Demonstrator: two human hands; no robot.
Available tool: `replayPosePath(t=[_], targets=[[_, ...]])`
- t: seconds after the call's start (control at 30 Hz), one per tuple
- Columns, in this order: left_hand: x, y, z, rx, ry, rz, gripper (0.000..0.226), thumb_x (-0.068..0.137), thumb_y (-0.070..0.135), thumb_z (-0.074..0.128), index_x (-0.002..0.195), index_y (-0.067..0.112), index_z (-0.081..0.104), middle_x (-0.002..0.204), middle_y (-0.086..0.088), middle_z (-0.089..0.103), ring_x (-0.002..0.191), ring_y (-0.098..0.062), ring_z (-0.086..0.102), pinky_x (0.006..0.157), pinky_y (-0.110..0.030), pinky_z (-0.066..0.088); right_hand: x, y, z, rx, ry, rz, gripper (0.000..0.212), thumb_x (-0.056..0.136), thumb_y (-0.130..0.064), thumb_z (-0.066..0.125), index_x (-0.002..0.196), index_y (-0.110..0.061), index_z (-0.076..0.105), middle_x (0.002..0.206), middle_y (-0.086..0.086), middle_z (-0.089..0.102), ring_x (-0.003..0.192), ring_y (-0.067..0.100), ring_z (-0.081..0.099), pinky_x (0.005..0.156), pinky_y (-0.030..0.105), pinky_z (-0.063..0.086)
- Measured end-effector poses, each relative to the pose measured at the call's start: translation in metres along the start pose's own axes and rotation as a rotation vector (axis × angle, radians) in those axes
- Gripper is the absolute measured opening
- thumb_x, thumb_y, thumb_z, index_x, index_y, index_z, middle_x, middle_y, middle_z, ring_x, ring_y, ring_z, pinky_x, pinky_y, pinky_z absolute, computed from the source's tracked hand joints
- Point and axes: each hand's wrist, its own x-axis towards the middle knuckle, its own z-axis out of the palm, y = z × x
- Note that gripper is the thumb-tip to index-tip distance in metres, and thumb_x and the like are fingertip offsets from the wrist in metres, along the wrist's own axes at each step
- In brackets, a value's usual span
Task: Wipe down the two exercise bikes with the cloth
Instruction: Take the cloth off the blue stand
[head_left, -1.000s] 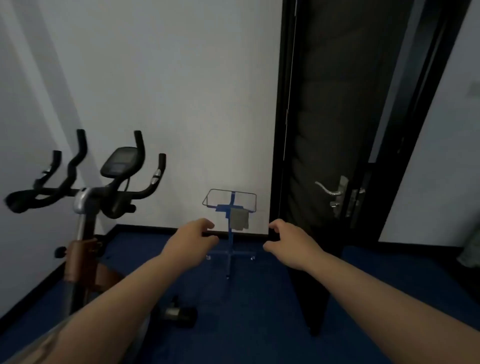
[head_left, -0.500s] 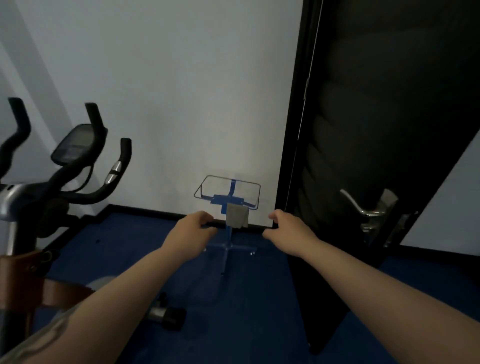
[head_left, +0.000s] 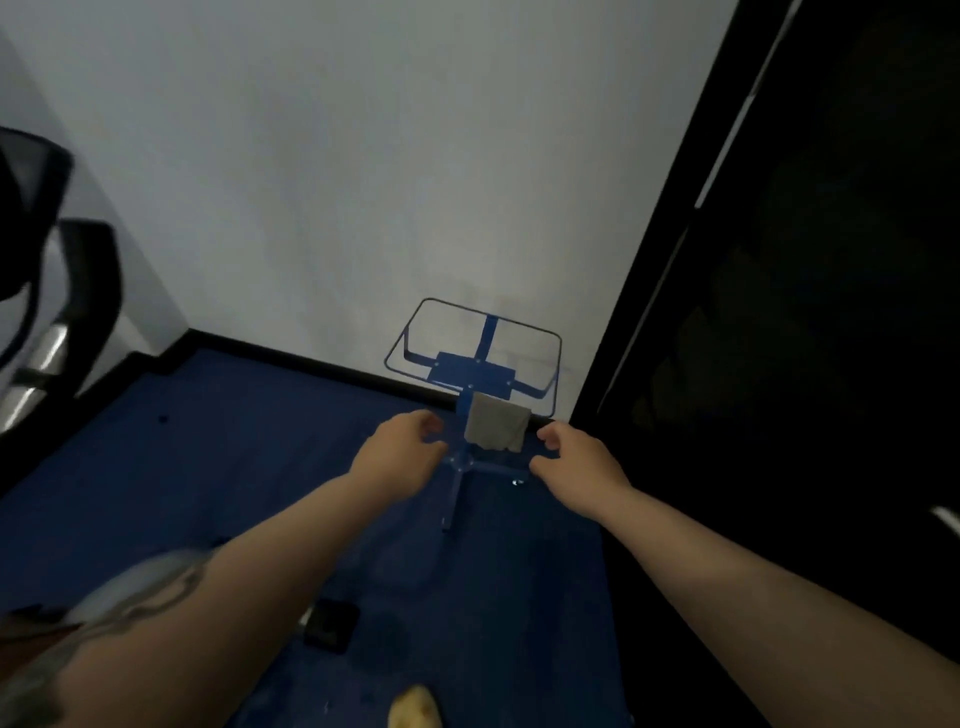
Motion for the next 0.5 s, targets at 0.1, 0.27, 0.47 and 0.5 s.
replayPosePath(t=[0.1,0.27,0.47,0.5], targets=[[0.054,0.001,0.01,0.043,-0.032,0.005,0.035,0.091,0.019,0.056,0.126,0.017,0.059,0.13,-0.005,0.059,0.114,-0.024,0.057,0.092,-0.04,0.049,0.05,0.005,0.007,0.05,-0.004,0.016,0.039,0.092,-0.023,0.059,0.131,-0.019,0.052,0.129,0.001,0.056,0.115,0.019,0.054,0.098,0.038,0.047],[0.128,-0.006,0.031,0.057,-0.087,-0.043,0.041,0.092,0.018,0.054,0.133,0.018,0.054,0.137,-0.003,0.055,0.119,-0.024,0.055,0.096,-0.041,0.048,0.127,0.027,0.015,0.063,-0.025,0.052,0.039,0.09,-0.023,0.063,0.128,-0.022,0.056,0.127,0.0,0.058,0.116,0.02,0.054,0.099,0.04,0.047],[0.204,-0.031,0.064,0.035,-0.087,-0.167,0.035,0.092,0.019,0.051,0.126,0.019,0.058,0.131,-0.005,0.057,0.115,-0.026,0.056,0.095,-0.043,0.048,0.242,0.057,0.048,-0.135,-0.158,0.114,0.048,0.09,-0.032,0.066,0.135,-0.021,0.05,0.13,0.005,0.056,0.118,0.026,0.05,0.098,0.043,0.046],[0.214,-0.036,0.071,0.019,-0.097,-0.198,0.034,0.091,0.018,0.051,0.123,0.02,0.059,0.129,-0.005,0.059,0.113,-0.026,0.057,0.094,-0.044,0.048,0.256,0.062,0.055,-0.169,-0.195,0.137,0.056,0.089,-0.034,0.067,0.139,-0.022,0.045,0.133,0.006,0.053,0.121,0.027,0.048,0.1,0.043,0.044]])
